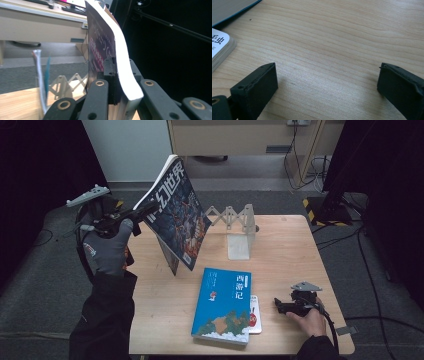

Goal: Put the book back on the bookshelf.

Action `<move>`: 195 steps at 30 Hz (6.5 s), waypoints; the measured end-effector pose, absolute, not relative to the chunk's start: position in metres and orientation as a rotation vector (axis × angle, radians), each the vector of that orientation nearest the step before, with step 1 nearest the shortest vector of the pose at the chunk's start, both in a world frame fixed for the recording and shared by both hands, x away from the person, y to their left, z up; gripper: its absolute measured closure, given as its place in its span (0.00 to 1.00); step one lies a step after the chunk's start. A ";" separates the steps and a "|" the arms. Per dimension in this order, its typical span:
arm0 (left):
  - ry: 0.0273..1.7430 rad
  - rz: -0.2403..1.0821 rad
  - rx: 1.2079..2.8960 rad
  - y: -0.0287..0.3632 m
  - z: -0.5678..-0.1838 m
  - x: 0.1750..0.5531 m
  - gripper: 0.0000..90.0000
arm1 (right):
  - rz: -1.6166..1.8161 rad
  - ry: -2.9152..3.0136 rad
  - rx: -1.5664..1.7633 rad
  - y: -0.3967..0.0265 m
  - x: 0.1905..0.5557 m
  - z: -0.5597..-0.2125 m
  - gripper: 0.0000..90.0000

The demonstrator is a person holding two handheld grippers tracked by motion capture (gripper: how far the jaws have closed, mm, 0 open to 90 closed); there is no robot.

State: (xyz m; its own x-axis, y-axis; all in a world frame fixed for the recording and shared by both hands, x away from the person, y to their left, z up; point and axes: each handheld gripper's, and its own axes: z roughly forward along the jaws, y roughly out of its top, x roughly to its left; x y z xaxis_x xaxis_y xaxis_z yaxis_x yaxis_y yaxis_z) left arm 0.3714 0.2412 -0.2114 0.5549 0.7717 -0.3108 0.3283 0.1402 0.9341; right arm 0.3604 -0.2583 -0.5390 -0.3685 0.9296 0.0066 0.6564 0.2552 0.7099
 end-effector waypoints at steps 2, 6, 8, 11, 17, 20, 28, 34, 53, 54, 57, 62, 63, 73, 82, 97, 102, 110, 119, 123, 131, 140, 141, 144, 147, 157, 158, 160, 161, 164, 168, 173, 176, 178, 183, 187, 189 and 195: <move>1.013 0.428 1.450 0.244 -0.210 0.372 0.91 | 0.887 2.115 1.442 -0.258 0.360 -0.539 0.04; 1.032 0.450 1.444 0.250 -0.209 0.374 0.91 | 0.887 2.115 1.442 -0.258 0.360 -0.539 0.04; 1.043 0.469 1.445 0.251 -0.208 0.375 0.91 | 0.888 2.115 1.442 -0.258 0.360 -0.539 0.04; 1.059 0.502 1.453 0.251 -0.207 0.378 0.91 | 0.888 2.115 1.443 -0.258 0.360 -0.539 0.04; 1.092 0.539 1.465 0.248 -0.210 0.388 0.91 | 0.888 2.115 1.443 -0.258 0.360 -0.539 0.04; 1.106 0.563 1.477 0.244 -0.214 0.394 0.91 | 0.888 2.115 1.443 -0.258 0.360 -0.539 0.04; 1.149 0.606 1.503 0.230 -0.226 0.411 0.91 | 0.888 2.118 1.442 -0.258 0.360 -0.539 0.04; 1.170 0.618 1.522 0.219 -0.239 0.423 0.91 | 0.887 2.119 1.440 -0.258 0.361 -0.539 0.04; 1.217 0.760 1.581 0.195 -0.265 0.448 0.91 | 0.884 2.125 1.432 -0.259 0.361 -0.539 0.03; 1.214 0.766 1.578 0.194 -0.266 0.448 0.91 | 0.884 2.125 1.434 -0.259 0.361 -0.539 0.03; 1.224 0.773 1.579 0.193 -0.270 0.451 0.91 | 0.884 2.125 1.434 -0.259 0.361 -0.539 0.03; 1.238 0.789 1.588 0.191 -0.277 0.457 0.91 | 0.882 2.125 1.434 -0.259 0.361 -0.539 0.03; 1.240 0.800 1.591 0.190 -0.279 0.458 0.91 | 0.882 2.125 1.434 -0.259 0.361 -0.539 0.03; 1.259 0.857 1.619 0.180 -0.293 0.469 0.91 | 0.885 2.123 1.434 -0.258 0.361 -0.539 0.03; 1.262 0.920 1.619 0.170 -0.299 0.474 0.91 | 0.885 2.124 1.434 -0.258 0.361 -0.539 0.03; 1.327 0.934 1.584 0.170 -0.323 0.485 0.91 | 0.888 2.122 1.435 -0.258 0.361 -0.539 0.03; 1.334 0.959 1.575 0.170 -0.323 0.485 0.91 | 0.886 2.125 1.432 -0.258 0.361 -0.539 0.03; 1.327 1.012 1.577 0.169 -0.327 0.486 0.91 | 0.887 2.125 1.432 -0.258 0.361 -0.539 0.03; 1.325 1.033 1.570 0.170 -0.332 0.486 0.91 | 0.889 2.123 1.438 -0.258 0.361 -0.539 0.03; 1.309 1.047 1.569 0.169 -0.334 0.485 0.90 | 0.888 2.125 1.439 -0.258 0.361 -0.539 0.03; 1.291 1.070 1.607 0.169 -0.336 0.481 0.87 | 0.889 2.124 1.438 -0.258 0.361 -0.539 0.03; 1.236 1.135 1.625 0.170 -0.337 0.468 0.83 | 0.889 2.123 1.438 -0.258 0.361 -0.539 0.03; 1.232 1.134 1.625 0.171 -0.337 0.468 0.82 | 0.888 2.126 1.435 -0.258 0.361 -0.539 0.03; 1.241 1.125 1.627 0.175 -0.339 0.467 0.84 | 0.888 2.126 1.435 -0.258 0.361 -0.539 0.03; 1.236 1.141 1.651 0.176 -0.340 0.467 0.83 | 0.888 2.126 1.435 -0.258 0.361 -0.539 0.03; 1.250 1.149 1.698 0.175 -0.339 0.464 0.74 | 0.889 2.124 1.437 -0.258 0.361 -0.539 0.03; 1.249 1.150 1.703 0.175 -0.339 0.463 0.74 | 0.888 2.126 1.435 -0.258 0.361 -0.539 0.03; 1.255 1.156 1.715 0.175 -0.338 0.462 0.75 | 0.888 2.126 1.435 -0.258 0.361 -0.539 0.03; 1.261 1.159 1.719 0.175 -0.337 0.460 0.76 | 0.888 2.125 1.436 -0.258 0.361 -0.539 0.03; 1.269 1.155 1.724 0.177 -0.337 0.457 0.85 | 0.888 2.126 1.434 -0.258 0.361 -0.539 0.03; 1.281 1.124 1.719 0.181 -0.335 0.456 0.88 | 0.888 2.126 1.434 -0.258 0.361 -0.539 0.03; 1.291 1.153 1.685 0.181 -0.338 0.458 0.90 | 0.888 2.127 1.434 -0.258 0.361 -0.539 0.03; 1.284 1.167 1.677 0.180 -0.339 0.459 0.90 | 0.888 2.127 1.434 -0.258 0.361 -0.539 0.03; 1.278 1.179 1.673 0.180 -0.340 0.460 0.90 | 0.888 2.127 1.434 -0.258 0.361 -0.539 0.03; 1.272 1.195 1.671 0.182 -0.342 0.459 0.87 | 0.888 2.127 1.433 -0.258 0.361 -0.539 0.03; 1.231 1.179 1.669 0.183 -0.343 0.455 0.77 | 0.888 2.128 1.432 -0.258 0.361 -0.539 0.03; 1.199 1.183 1.671 0.182 -0.342 0.452 0.73 | 0.888 2.128 1.432 -0.258 0.361 -0.539 0.03; 1.164 1.196 1.644 0.183 -0.332 0.440 0.66 | 0.888 2.130 1.433 -0.258 0.361 -0.539 0.03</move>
State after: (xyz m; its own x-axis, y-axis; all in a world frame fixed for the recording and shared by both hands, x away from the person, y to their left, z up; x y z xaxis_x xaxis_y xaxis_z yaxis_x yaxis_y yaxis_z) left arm 0.4403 0.1828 -0.3324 0.1385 0.9579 0.2515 0.2262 -0.2779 0.9336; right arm 0.3611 -0.2582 -0.5391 -0.3791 0.9253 0.0056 0.6554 0.2642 0.7076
